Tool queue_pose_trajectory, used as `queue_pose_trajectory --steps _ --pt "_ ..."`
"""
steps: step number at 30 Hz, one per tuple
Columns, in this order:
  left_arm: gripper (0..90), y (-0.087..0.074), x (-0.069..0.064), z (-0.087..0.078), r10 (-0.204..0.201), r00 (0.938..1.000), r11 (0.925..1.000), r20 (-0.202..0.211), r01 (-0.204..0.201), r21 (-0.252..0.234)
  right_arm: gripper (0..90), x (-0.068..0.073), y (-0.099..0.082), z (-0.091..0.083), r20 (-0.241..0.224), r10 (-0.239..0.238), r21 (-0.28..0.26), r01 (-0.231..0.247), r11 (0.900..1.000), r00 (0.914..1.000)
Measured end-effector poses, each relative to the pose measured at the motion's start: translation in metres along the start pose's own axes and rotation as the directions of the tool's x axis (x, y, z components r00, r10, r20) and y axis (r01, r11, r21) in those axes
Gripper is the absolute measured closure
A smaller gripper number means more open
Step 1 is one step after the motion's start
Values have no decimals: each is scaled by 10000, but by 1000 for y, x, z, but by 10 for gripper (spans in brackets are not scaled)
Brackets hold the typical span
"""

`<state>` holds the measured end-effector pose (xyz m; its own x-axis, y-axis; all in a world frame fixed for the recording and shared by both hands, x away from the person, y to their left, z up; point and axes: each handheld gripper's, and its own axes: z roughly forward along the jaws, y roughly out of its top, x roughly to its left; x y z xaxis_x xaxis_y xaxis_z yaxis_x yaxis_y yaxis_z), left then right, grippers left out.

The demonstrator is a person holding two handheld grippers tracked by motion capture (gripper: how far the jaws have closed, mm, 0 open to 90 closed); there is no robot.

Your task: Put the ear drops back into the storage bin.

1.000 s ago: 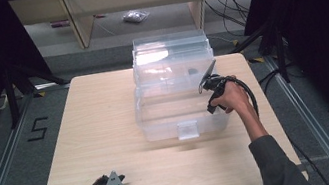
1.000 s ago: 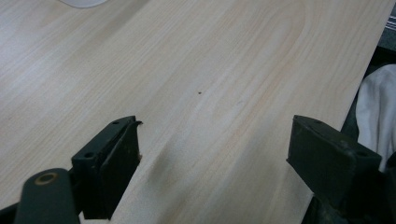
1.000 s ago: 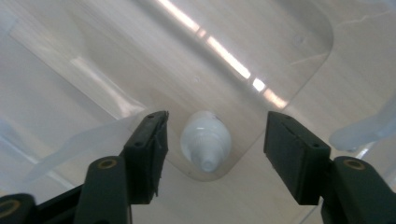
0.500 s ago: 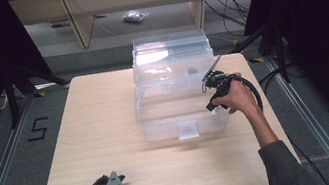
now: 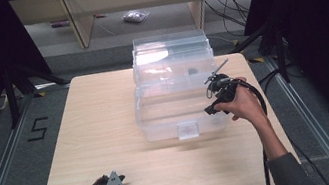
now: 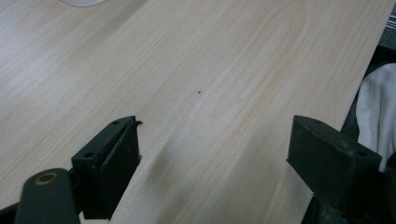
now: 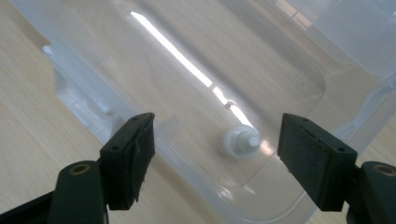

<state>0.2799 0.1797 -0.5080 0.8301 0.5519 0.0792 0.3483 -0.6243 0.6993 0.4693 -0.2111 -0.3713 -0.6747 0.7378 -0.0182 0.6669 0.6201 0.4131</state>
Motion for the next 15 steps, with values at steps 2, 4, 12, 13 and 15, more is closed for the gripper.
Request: queue_pose_trajectory --steps 2,4,12,13,15 --pt "163 0 0 0 41 10000 10000 13 -41 -13 279 2 -3 -1 -62 5 -289 -7 9996 10000" --pt "163 0 1 0 29 10000 10000 42 -29 59 278 4 -5 -5 9 56 -260 -55 9996 10000" --pt "163 0 0 0 -32 10000 10000 3 32 -11 246 11 -11 -21 4 -71 -798 71 9968 10000" --pt "163 0 0 0 10 10000 10000 -4 -10 0 247 11 -12 -21 -81 -92 -798 85 9968 9999" --pt "164 0 0 0 6 10000 10000 -5 -6 5 247 14 -14 -22 -77 -94 -936 87 9956 9999"
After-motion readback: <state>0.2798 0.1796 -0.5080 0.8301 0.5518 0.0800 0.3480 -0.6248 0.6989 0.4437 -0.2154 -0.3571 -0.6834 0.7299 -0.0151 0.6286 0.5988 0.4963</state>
